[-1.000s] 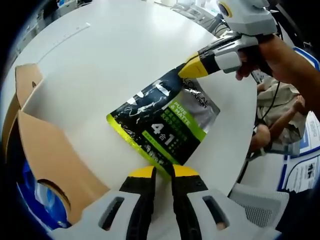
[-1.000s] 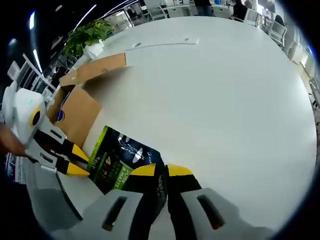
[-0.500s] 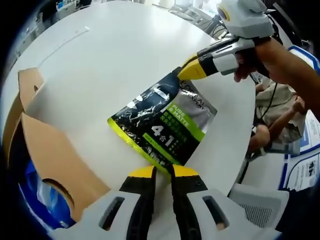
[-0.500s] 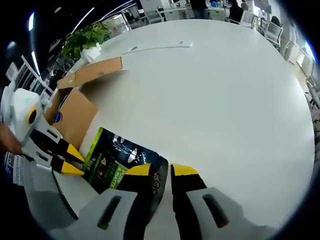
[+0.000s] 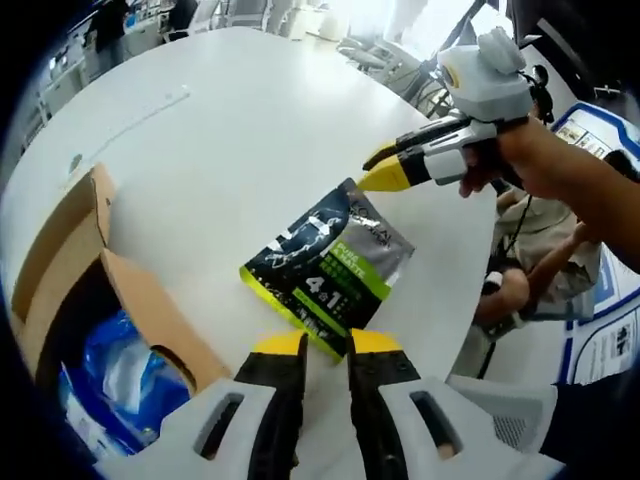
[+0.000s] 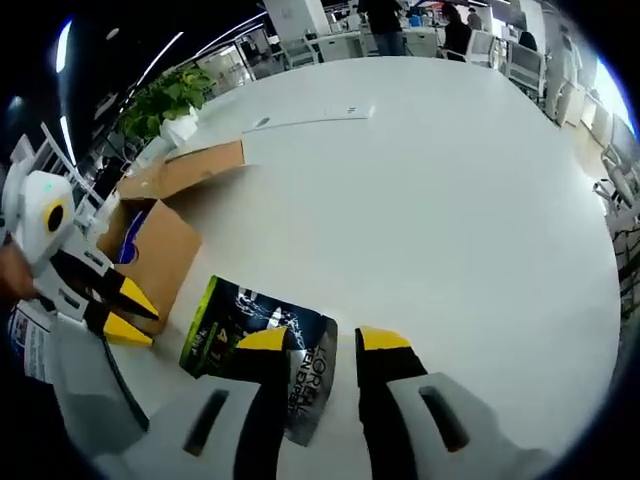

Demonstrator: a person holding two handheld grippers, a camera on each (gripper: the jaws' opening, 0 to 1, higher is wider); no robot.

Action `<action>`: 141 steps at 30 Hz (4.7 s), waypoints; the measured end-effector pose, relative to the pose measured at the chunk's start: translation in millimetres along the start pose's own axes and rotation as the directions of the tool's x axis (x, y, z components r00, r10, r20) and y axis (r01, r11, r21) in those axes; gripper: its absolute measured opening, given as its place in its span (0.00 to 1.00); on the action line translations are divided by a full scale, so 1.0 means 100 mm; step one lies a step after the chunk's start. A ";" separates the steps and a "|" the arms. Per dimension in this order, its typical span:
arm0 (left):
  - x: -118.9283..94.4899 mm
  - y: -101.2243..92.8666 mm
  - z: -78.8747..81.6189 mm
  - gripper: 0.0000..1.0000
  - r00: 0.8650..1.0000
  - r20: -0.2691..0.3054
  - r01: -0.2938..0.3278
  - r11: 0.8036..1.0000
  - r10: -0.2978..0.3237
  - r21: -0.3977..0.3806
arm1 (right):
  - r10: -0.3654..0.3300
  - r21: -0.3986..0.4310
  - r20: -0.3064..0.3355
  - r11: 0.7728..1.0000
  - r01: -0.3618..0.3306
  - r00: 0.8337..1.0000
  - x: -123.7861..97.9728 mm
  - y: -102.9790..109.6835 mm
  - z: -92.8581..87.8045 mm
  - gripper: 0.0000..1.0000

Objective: Operate the shoe box by opening the lid, removing the specified soft item, and placing it in the target area until the item is outside and the box remains undamaged.

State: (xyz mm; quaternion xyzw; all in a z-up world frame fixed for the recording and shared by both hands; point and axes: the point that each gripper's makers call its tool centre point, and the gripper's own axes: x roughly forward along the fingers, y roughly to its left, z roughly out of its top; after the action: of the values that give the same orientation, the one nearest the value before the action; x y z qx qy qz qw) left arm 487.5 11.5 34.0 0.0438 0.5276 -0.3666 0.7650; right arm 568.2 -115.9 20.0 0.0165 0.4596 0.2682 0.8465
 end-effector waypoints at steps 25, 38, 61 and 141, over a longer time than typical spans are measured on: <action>-0.92 0.46 -0.04 0.58 0.970 0.217 -0.101 0.993 0.110 -0.055 | -0.034 -0.027 0.132 0.999 0.038 0.991 -0.36 0.57 0.42 0.54; -1.24 0.77 -0.32 0.57 0.959 0.232 -0.137 0.984 0.161 -0.116 | 0.004 -0.076 0.141 0.997 0.007 0.990 -0.33 1.04 0.55 0.51; -1.67 1.41 -0.86 0.55 0.944 0.235 -0.182 0.959 0.232 -0.216 | 0.112 -0.188 0.111 0.978 -0.090 0.987 0.01 2.08 0.80 0.46; -1.33 2.10 -1.48 0.41 0.968 0.120 -0.168 0.928 0.218 -0.334 | 0.175 -0.232 -0.164 0.950 -0.210 0.971 1.40 3.03 0.47 0.00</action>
State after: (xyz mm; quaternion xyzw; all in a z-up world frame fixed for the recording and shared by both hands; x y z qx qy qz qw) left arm 477.3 299.7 13.7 -0.0580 0.5121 -0.2010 0.8330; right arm 532.8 219.8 22.7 -0.0635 0.4776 0.4053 0.7769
